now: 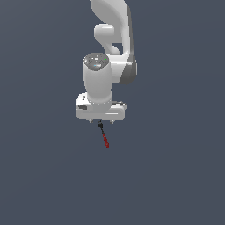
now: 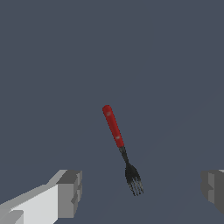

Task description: Pick up the object and move it to a goal position.

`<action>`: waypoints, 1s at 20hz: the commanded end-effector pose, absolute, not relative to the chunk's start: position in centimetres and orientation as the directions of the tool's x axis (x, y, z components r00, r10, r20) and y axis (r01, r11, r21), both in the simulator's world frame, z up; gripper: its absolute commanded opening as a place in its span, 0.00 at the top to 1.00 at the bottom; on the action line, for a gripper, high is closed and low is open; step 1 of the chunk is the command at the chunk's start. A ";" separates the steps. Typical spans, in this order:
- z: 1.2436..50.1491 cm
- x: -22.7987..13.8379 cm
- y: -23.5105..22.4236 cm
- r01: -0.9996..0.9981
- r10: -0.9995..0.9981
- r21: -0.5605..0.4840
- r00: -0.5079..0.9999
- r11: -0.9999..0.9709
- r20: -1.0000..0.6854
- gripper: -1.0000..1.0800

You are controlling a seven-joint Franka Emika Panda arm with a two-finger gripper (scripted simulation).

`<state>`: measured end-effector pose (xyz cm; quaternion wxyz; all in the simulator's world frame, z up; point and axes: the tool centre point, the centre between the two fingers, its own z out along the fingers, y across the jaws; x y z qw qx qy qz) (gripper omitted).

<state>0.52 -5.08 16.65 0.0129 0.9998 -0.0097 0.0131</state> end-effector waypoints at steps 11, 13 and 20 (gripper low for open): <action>9.6 -1.0 -5.5 0.205 0.205 0.015 0.979 -0.979 0.006 0.04; 8.5 -1.3 -5.6 0.239 0.239 0.012 0.971 -0.971 0.004 0.04; 6.1 -2.1 -5.6 0.315 0.315 0.002 0.949 -0.949 0.000 0.04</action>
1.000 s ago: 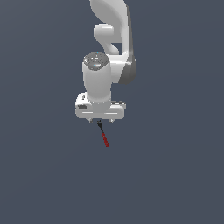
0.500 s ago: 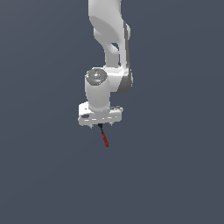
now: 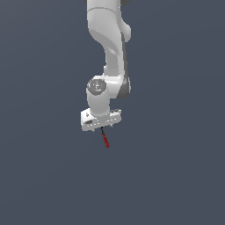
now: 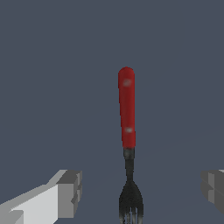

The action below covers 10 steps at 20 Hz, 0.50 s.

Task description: Pick up the object and move it to a goal position.

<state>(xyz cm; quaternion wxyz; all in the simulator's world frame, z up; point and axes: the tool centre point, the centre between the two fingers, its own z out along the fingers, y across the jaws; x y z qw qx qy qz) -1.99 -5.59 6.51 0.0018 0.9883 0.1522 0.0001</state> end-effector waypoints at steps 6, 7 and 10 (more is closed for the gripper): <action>5.7 -2.3 -5.6 0.327 0.327 0.000 0.945 -0.945 -0.001 0.04; 5.7 -2.3 -5.6 0.327 0.327 0.000 0.945 -0.945 -0.001 0.04; 5.2 -2.3 -5.6 0.327 0.327 0.000 0.945 -0.945 -0.001 0.04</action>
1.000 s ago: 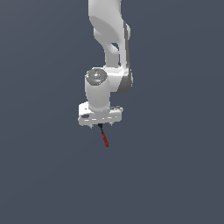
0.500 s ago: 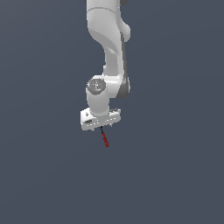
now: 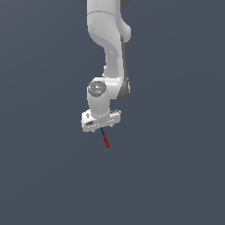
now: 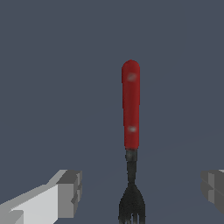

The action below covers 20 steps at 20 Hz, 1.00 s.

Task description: Pick up the object and move it to a goal position.

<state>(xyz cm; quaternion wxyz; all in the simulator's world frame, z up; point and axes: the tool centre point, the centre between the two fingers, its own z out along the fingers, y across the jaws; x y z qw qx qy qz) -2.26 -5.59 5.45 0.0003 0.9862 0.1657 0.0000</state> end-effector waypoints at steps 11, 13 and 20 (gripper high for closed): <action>0.8 -2.4 -5.6 0.331 0.331 0.000 0.944 -0.944 0.000 0.04; 0.6 -2.3 -5.6 0.331 0.331 0.000 0.944 -0.944 0.000 0.04; 0.6 -2.3 -5.6 0.331 0.331 0.000 0.944 -0.944 0.000 1.00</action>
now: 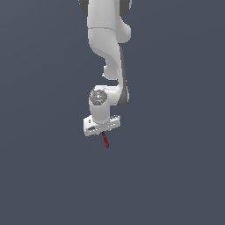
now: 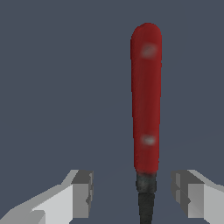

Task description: Pick up the object and move it to a goal position.

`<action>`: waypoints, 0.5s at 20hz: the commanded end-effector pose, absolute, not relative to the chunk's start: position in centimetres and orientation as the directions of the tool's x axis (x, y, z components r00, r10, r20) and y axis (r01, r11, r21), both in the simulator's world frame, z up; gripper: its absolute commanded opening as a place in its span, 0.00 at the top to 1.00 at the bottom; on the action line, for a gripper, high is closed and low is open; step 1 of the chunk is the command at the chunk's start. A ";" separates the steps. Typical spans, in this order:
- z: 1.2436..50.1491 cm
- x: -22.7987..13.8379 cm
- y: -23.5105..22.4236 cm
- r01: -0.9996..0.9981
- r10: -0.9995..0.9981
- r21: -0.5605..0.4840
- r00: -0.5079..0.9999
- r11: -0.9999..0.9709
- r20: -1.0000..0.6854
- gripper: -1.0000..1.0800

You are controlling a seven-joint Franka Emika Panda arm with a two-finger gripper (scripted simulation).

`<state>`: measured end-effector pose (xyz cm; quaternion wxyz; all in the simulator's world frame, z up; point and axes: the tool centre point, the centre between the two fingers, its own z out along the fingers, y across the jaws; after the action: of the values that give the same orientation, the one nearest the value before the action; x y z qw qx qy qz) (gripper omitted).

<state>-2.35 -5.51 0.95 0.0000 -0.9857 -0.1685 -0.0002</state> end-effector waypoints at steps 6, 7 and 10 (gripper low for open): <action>1.0 -2.3 -5.3 0.334 0.334 0.000 0.942 -0.942 0.002 1.00; 1.0 -2.3 -5.2 0.334 0.334 0.000 0.942 -0.942 0.002 1.00; 1.4 -2.3 -4.4 0.334 0.334 0.000 0.942 -0.942 0.002 1.00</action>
<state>-2.35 -4.87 1.18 0.0001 -0.9856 -0.1689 -0.0003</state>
